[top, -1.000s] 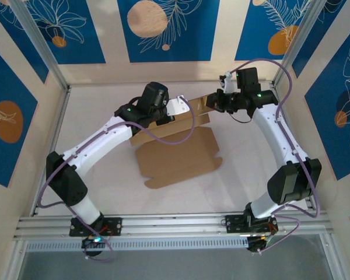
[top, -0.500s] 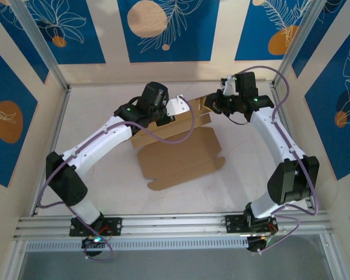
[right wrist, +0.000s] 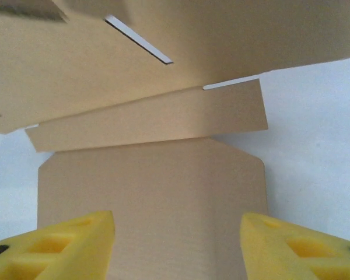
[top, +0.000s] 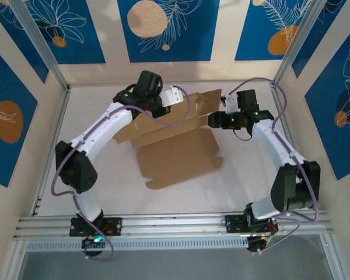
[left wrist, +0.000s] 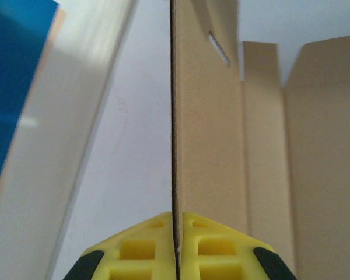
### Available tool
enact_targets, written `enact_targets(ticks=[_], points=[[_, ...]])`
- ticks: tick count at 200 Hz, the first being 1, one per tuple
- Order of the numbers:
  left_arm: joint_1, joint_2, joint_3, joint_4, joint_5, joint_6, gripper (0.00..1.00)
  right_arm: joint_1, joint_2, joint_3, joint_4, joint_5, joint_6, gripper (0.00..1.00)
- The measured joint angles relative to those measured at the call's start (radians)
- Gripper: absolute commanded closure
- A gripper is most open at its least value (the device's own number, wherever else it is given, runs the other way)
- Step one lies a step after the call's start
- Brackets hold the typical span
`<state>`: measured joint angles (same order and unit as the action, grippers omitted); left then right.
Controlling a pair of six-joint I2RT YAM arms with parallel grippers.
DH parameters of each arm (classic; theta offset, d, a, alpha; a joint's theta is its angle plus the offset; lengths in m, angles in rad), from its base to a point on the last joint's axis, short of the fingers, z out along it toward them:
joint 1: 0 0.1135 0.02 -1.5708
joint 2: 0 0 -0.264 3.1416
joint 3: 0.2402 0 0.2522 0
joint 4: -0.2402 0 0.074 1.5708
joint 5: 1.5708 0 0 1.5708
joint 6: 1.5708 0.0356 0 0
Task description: Fold the paper box
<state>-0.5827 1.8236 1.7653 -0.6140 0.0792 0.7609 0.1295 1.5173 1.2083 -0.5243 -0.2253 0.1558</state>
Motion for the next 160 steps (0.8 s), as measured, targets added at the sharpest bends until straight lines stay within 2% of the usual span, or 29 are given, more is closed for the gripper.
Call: enact_targets(ticks=[18, 47, 108, 133, 160], points=[[-0.001, 0.023, -0.031, 0.033, 0.006, 0.001, 1.0, -0.022, 0.084, 0.008, 0.013, -0.035, -0.013, 0.28], [0.01, 0.024, -0.109, 0.089, 0.024, 0.0, 1.0, -0.035, 0.19, 0.006, 0.028, -0.068, -0.026, 0.27], [0.125, 0.023, -0.088, 0.119, 0.259, -0.055, 1.0, -0.021, 0.261, -0.027, 0.106, -0.068, -0.036, 0.27], [0.15, 0.0, -0.157, 0.177, 0.296, -0.064, 1.0, -0.009, 0.301, -0.023, 0.1, -0.037, -0.052, 0.28], [0.151, -0.012, -0.177, 0.188, 0.306, -0.075, 1.0, -0.006, 0.305, -0.018, 0.096, -0.037, -0.055, 0.37]])
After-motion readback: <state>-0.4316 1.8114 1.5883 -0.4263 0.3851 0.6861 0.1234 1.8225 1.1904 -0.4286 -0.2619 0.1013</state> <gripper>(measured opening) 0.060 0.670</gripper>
